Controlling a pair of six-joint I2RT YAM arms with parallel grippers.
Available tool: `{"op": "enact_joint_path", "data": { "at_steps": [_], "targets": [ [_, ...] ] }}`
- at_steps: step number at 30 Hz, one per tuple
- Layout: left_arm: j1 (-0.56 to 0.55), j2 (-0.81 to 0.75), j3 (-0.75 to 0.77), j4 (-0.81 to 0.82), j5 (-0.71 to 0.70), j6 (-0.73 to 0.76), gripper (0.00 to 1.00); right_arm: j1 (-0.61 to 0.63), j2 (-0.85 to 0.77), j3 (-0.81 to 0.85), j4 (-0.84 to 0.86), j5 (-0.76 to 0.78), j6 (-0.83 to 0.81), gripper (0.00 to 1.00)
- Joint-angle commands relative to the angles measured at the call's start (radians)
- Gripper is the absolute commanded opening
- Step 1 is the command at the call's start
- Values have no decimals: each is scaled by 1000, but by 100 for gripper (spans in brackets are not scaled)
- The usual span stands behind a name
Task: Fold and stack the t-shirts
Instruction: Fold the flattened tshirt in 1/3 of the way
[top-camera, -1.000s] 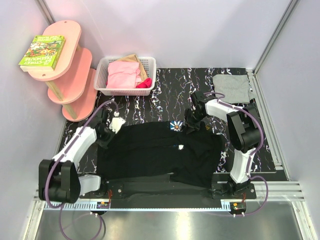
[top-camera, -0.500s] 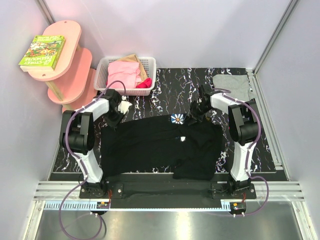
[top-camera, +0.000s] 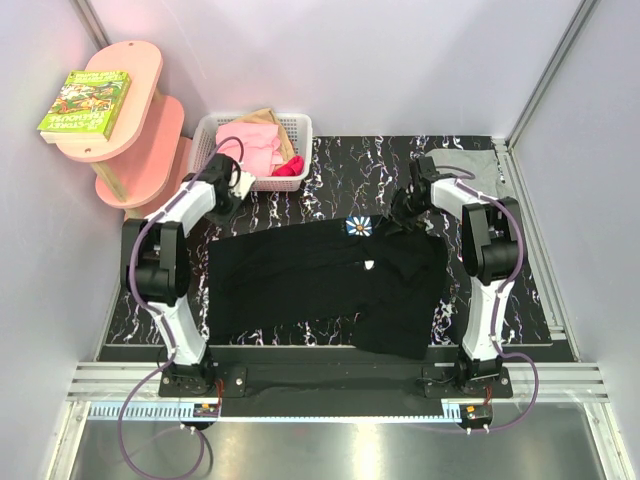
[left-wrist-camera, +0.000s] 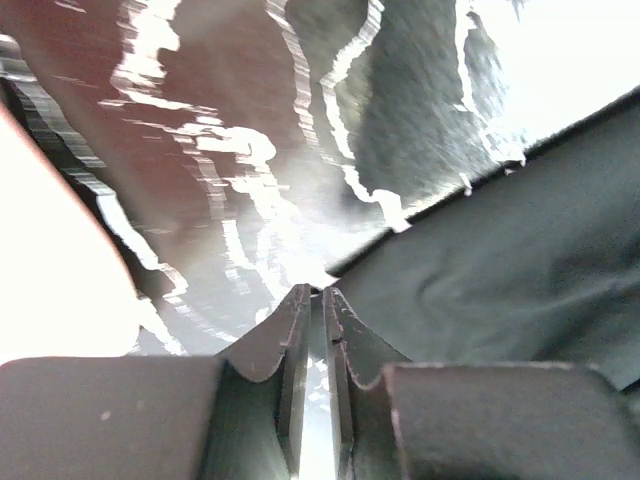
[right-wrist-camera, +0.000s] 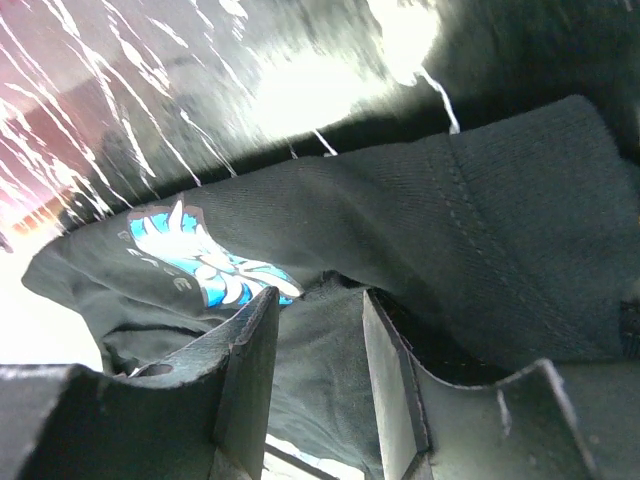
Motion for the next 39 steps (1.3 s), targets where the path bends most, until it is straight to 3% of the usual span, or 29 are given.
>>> {"op": "enact_joint_path", "data": {
  "at_steps": [1, 9, 12, 16, 24, 28, 32, 39],
  "targets": [
    [-15, -131, 29, 35, -59, -10, 16, -2, -77, -70, -14, 49, -23, 47],
    [-115, -558, -242, -177, 61, -39, 19, 3, -128, -119, 4, 46, -38, 47],
    [-115, -612, -371, -204, 26, -39, 19, 3, -116, -115, 7, 40, -43, 47],
    [-110, -585, -468, -200, 4, -45, 22, 3, -108, -121, 13, 42, -44, 47],
    [-109, -510, -451, -195, 85, -73, 27, 3, -113, -125, 18, 48, -46, 47],
    [-109, -542, -433, -238, 108, -72, 34, 3, -105, -127, 19, 43, -47, 47],
    [-109, -586, -421, -266, 153, -71, 50, 4, -105, -130, 24, 45, -47, 46],
    [-110, -602, -416, -281, 184, -78, 56, 4, -101, -125, 27, 38, -46, 45]
  ]
}}
